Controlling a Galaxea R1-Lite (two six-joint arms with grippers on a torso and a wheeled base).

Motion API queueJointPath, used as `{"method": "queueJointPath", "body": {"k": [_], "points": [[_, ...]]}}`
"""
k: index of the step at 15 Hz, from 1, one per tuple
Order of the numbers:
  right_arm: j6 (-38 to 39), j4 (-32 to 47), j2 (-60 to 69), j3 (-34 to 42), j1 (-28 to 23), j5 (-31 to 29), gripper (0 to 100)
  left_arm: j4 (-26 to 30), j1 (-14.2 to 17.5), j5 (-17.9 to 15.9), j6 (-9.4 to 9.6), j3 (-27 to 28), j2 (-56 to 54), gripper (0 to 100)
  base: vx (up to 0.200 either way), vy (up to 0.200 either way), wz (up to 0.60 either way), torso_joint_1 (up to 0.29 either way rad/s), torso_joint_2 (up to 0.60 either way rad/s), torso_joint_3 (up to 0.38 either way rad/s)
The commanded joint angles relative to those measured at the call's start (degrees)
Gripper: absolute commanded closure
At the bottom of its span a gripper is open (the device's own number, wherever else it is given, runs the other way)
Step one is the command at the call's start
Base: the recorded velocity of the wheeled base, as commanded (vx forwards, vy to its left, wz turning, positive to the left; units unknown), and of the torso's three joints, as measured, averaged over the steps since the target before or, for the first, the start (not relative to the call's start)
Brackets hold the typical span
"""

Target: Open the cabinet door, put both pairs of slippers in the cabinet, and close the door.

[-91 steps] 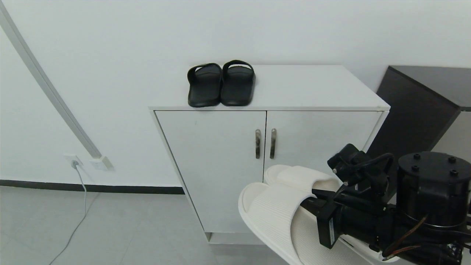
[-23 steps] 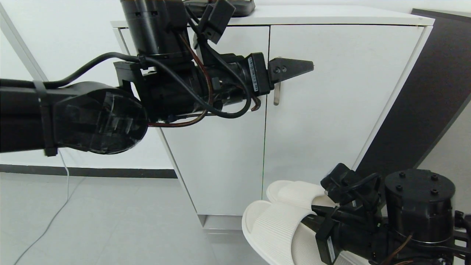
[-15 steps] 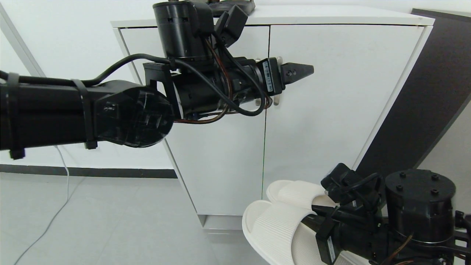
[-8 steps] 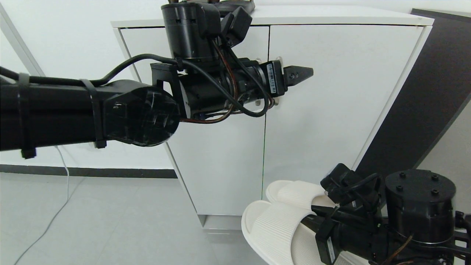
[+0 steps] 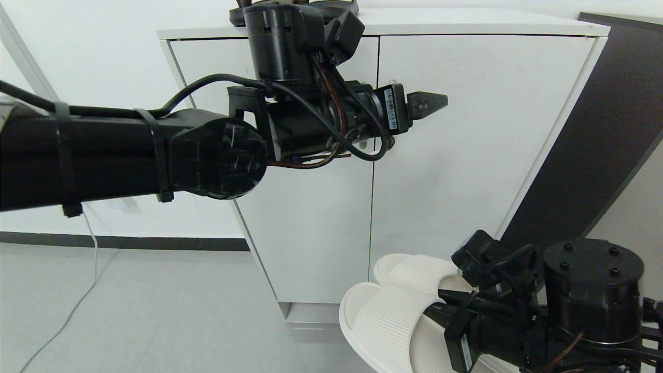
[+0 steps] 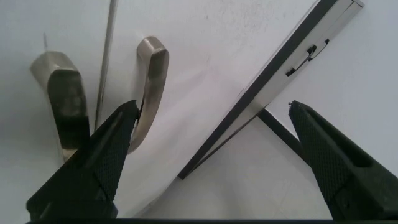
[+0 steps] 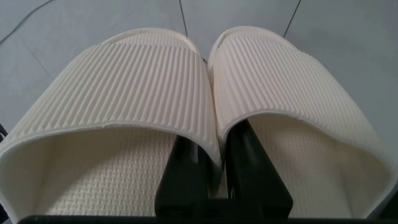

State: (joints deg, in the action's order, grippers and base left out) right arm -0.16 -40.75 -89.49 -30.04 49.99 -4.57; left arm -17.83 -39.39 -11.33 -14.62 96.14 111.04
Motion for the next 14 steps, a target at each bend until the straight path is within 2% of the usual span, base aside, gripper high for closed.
{"method": "queueJointPath", "body": {"k": [1, 2, 6, 11, 14], "points": [[-0.02, -0.03, 0.11, 0.15, 0.02, 0.00, 100, -0.01, -0.16, -0.10, -0.06, 0.19, 0.40, 0, 0.000, 0.000, 0.00, 0.000, 0.00, 0.000], [-0.02, -0.03, 0.19, 0.24, 0.02, 0.09, 100, -0.01, -0.16, -0.19, -0.15, 0.19, 0.40, 100, 0.000, 0.000, 0.00, 0.000, 0.00, 0.000], [-0.02, -0.03, 0.81, 1.39, 0.19, 2.73, 100, -0.27, -0.69, -0.19, -0.41, -1.65, -1.18, 100, 0.000, 0.000, 0.00, 0.000, 0.00, 0.000], [-0.02, 0.06, 3.18, 3.23, 0.72, 9.76, 100, -2.56, -3.59, -0.19, -0.32, -10.27, -7.42, 100, 0.000, 0.000, 0.00, 0.000, 0.00, 0.000], [-0.72, 0.06, 3.97, 4.73, 1.77, 11.16, 100, -4.31, -5.00, -0.19, -0.41, -14.84, -10.67, 100, 0.000, 0.000, 0.00, 0.000, 0.00, 0.000]]}}
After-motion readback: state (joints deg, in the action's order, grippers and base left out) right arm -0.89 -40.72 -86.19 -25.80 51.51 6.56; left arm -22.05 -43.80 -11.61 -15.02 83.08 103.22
